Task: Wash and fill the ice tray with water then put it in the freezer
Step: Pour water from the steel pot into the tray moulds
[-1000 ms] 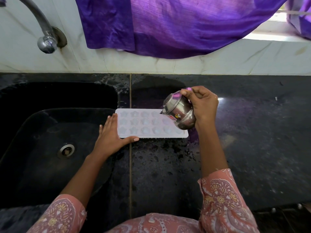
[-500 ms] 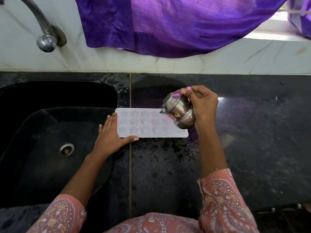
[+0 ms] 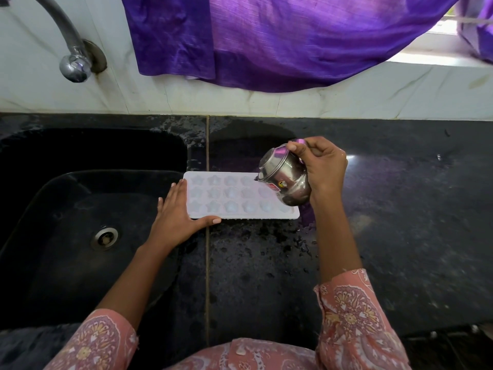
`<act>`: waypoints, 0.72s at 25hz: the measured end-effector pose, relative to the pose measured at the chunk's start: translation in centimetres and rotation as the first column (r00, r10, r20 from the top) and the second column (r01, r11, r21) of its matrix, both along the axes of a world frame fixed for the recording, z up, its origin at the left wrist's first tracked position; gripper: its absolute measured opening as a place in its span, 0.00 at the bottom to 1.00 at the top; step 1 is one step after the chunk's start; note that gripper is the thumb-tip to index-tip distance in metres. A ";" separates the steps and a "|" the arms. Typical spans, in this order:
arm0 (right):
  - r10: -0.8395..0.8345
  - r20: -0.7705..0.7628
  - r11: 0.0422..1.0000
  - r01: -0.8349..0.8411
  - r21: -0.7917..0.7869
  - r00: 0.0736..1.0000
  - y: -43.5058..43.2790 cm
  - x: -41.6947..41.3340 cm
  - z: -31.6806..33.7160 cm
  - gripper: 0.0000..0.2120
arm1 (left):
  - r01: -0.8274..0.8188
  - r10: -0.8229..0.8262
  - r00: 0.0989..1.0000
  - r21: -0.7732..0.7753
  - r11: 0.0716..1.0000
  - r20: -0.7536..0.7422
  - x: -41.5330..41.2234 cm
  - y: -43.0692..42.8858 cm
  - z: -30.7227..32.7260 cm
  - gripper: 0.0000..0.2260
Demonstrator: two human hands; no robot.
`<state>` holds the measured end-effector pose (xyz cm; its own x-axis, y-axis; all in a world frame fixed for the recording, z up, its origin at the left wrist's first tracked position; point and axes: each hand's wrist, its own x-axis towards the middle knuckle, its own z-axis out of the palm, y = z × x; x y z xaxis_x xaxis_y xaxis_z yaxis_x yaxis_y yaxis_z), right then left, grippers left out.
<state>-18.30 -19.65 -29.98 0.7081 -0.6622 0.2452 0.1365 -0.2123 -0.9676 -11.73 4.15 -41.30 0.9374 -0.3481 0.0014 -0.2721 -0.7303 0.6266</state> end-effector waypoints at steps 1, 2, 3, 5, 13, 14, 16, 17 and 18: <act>0.000 0.000 1.000 0.000 0.002 1.000 0.0 0.0 0.0 0.07 | 0.001 -0.001 1.000 0.000 1.000 0.000 0.0 0.0 0.0 0.56; -0.004 -0.006 1.000 0.004 -0.002 1.000 0.0 0.0 -0.1 0.07 | 0.001 -0.001 1.000 0.002 1.000 -0.002 0.0 0.0 0.0 0.56; -0.008 -0.014 1.000 0.008 -0.009 1.000 -0.1 0.0 -0.1 0.06 | 0.001 -0.001 1.000 0.005 1.000 -0.004 -0.1 0.0 0.1 0.57; -0.009 -0.023 1.000 0.009 -0.019 1.000 -0.1 0.0 -0.2 0.06 | 0.001 -0.001 1.000 0.011 1.000 -0.006 -0.1 0.0 0.1 0.57; -0.036 0.005 0.994 0.035 0.106 0.999 0.0 0.2 -0.5 0.07 | 0.000 0.000 1.000 0.004 1.000 -0.010 -0.1 0.0 0.0 0.57; -0.039 0.007 0.991 0.037 0.131 0.999 0.0 0.3 -0.6 0.07 | -0.001 0.001 1.000 0.007 1.000 -0.011 -0.1 0.0 0.0 0.57; -0.035 0.016 0.986 0.032 0.161 0.999 0.1 0.4 -0.7 0.07 | -0.001 0.001 1.000 0.014 1.000 -0.010 -0.1 0.0 0.0 0.57; -0.031 0.018 0.986 0.027 0.165 0.999 0.2 0.4 -0.7 0.07 | -0.001 0.001 1.000 0.015 1.000 -0.009 -0.1 0.0 0.0 0.57; -0.024 0.020 0.986 0.020 0.166 1.000 0.3 0.5 -0.8 0.07 | 0.000 0.000 1.000 0.015 1.000 -0.009 0.0 0.0 0.0 0.57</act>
